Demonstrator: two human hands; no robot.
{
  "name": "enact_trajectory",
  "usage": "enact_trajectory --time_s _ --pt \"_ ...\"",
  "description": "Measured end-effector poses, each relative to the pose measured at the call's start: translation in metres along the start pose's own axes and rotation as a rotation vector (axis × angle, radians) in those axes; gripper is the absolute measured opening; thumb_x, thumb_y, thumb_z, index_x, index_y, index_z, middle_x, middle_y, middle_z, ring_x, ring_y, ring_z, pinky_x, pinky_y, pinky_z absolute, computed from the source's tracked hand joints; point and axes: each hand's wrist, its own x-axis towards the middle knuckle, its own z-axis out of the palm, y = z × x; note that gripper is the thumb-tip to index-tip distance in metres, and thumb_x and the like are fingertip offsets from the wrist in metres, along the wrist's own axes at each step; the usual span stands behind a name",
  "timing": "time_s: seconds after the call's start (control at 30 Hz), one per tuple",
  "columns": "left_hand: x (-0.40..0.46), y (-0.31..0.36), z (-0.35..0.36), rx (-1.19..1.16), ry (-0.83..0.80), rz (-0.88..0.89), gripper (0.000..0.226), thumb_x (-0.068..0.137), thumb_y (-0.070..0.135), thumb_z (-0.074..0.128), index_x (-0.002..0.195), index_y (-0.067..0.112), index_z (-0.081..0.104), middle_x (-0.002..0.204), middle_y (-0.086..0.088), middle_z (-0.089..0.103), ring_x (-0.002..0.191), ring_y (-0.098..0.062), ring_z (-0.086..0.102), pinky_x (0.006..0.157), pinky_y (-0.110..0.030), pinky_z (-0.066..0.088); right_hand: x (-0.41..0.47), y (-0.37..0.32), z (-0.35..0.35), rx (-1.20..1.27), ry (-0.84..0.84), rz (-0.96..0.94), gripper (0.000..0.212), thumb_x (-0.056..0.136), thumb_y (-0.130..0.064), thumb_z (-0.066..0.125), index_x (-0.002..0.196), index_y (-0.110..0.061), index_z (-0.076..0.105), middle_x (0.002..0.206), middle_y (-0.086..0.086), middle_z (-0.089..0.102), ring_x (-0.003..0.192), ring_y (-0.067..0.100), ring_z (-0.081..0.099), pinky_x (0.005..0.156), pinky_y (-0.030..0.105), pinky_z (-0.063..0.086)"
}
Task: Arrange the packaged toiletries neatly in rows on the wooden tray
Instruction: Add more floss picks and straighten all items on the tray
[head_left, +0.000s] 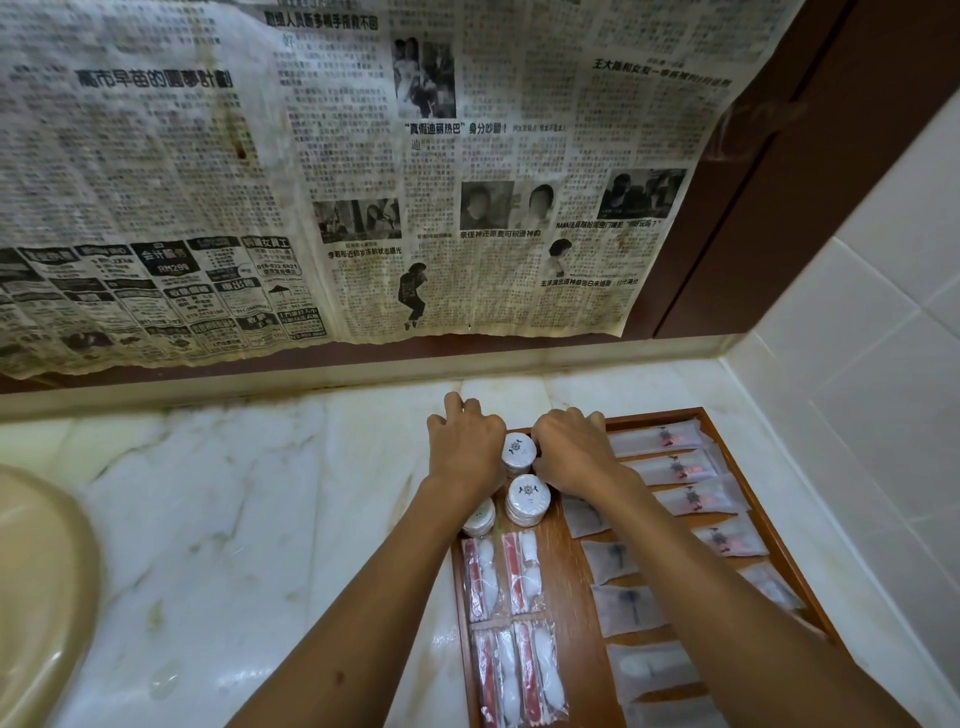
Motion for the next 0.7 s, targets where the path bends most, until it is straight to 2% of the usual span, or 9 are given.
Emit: enact_trajectory --time_s 0.3,0.4,0.47,0.6,0.7 --pt "-0.001 -0.001 -0.004 -0.029 -0.017 -0.007 0.019 0.081 0.019 0.062 0.098 0.010 0.062 0.110 -0.009 0.053 0.114 -0.031 0.036 0.084 -0.040 0.035 -0.001 0.001 -0.005 -0.009 0.003 -0.007 0.028 0.077 -0.005 0.056 0.062 -0.021 0.039 0.071 -0.003 0.042 0.080 0.022 0.038 0.076 0.037 0.025" --pt "0.000 -0.005 -0.007 -0.102 -0.018 -0.011 0.025 0.081 0.032 0.069 0.096 0.013 0.066 0.107 -0.006 0.052 0.114 -0.030 0.035 0.084 -0.039 0.034 -0.001 0.006 -0.011 0.040 0.018 0.004 0.014 0.078 -0.006 0.058 0.074 -0.019 0.056 0.080 -0.001 0.054 0.085 0.022 0.046 0.078 0.038 0.027" --pt "0.000 -0.007 -0.010 -0.162 -0.019 -0.010 0.033 0.077 0.040 0.075 0.097 0.014 0.070 0.106 -0.004 0.053 0.114 -0.028 0.035 0.085 -0.039 0.034 -0.003 0.010 -0.014 0.078 0.038 0.007 0.014 0.079 -0.007 0.059 0.084 -0.019 0.065 0.085 -0.001 0.060 0.087 0.022 0.050 0.078 0.038 0.028" --pt "-0.003 -0.009 -0.014 -0.211 -0.008 -0.007 0.038 0.075 0.044 0.077 0.100 0.016 0.073 0.107 -0.004 0.056 0.114 -0.027 0.035 0.087 -0.040 0.036 -0.006 0.011 -0.017 0.140 0.051 -0.022 0.016 0.082 -0.015 0.061 0.092 -0.025 0.068 0.089 -0.004 0.061 0.089 0.020 0.050 0.078 0.037 0.026" --pt "-0.003 -0.008 -0.015 -0.231 0.006 -0.001 0.031 0.078 0.036 0.076 0.101 0.016 0.074 0.113 -0.005 0.057 0.117 -0.027 0.035 0.088 -0.039 0.037 -0.008 0.011 -0.017 0.170 0.059 -0.037 0.011 0.083 -0.023 0.065 0.092 -0.026 0.070 0.088 -0.005 0.060 0.091 0.019 0.052 0.079 0.037 0.026"
